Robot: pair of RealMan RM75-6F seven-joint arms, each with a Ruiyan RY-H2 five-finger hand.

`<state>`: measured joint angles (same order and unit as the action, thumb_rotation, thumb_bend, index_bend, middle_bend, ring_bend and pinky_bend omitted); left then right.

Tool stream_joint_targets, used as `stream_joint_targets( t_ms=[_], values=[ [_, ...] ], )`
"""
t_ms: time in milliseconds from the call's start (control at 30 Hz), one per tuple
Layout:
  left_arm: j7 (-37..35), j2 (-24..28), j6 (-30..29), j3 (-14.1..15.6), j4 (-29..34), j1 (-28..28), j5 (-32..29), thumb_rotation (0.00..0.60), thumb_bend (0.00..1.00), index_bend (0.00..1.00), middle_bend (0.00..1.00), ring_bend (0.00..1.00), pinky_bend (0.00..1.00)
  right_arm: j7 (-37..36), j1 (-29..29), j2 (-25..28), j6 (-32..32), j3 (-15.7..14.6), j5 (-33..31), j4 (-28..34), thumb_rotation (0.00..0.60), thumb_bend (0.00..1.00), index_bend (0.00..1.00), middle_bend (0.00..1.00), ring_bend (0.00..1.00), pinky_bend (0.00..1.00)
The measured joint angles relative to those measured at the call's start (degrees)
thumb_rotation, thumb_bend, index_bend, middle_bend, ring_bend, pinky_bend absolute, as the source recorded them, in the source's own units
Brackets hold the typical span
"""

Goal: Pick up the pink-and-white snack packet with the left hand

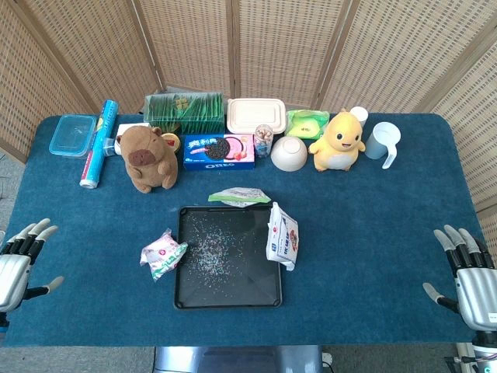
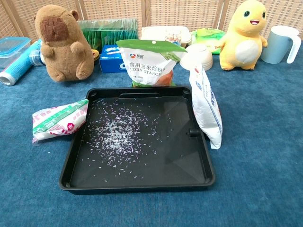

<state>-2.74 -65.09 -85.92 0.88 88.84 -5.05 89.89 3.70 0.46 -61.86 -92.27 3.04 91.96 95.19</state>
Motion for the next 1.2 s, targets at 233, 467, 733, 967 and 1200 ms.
stream_joint_targets(
  t_ms=[233,467,733,967,1200],
  values=[
    [0.9,-0.7,1.3,0.6,0.4,-0.8,1.5,0.6,0.02,0.0,0.02,0.0,0.16,0.0,-0.1,0.0,-0.1,-0.2,0.3,0.1,0.6,0.0,0.03,0.05,0.07,0.1],
    [3.5,-5.3,5.9,0.3,1.0,-4.0,2.6,0.6,0.02,0.0,0.02,0.0,0.15,-0.3,0.0,0.1,-0.1,-0.4,0.9,0.3,0.6,0.0,0.03,0.05,0.07,0.1],
    [5.4,-14.2,9.6,-0.8,-2.5,-7.6,2.9,0.6,0.01,0.0,0.02,0.0,0.04,-1.1,-0.1,0.3,0.0,-0.9,1.6,0.2,0.6,0.0,0.03,0.05,0.07,0.09],
    [8.9,-23.5,13.3,-2.0,-6.4,-10.4,1.5,0.6,0.01,0.02,0.02,0.0,0.04,-2.3,0.0,0.7,0.0,-1.0,1.8,0.3,0.6,0.0,0.03,0.05,0.07,0.09],
    [12.2,-28.8,16.1,-3.5,-8.8,-11.8,-3.1,0.6,0.04,0.05,0.02,0.01,0.09,-2.9,0.1,0.9,0.0,-0.8,1.6,0.2,0.6,0.0,0.03,0.05,0.07,0.09]
  ],
)
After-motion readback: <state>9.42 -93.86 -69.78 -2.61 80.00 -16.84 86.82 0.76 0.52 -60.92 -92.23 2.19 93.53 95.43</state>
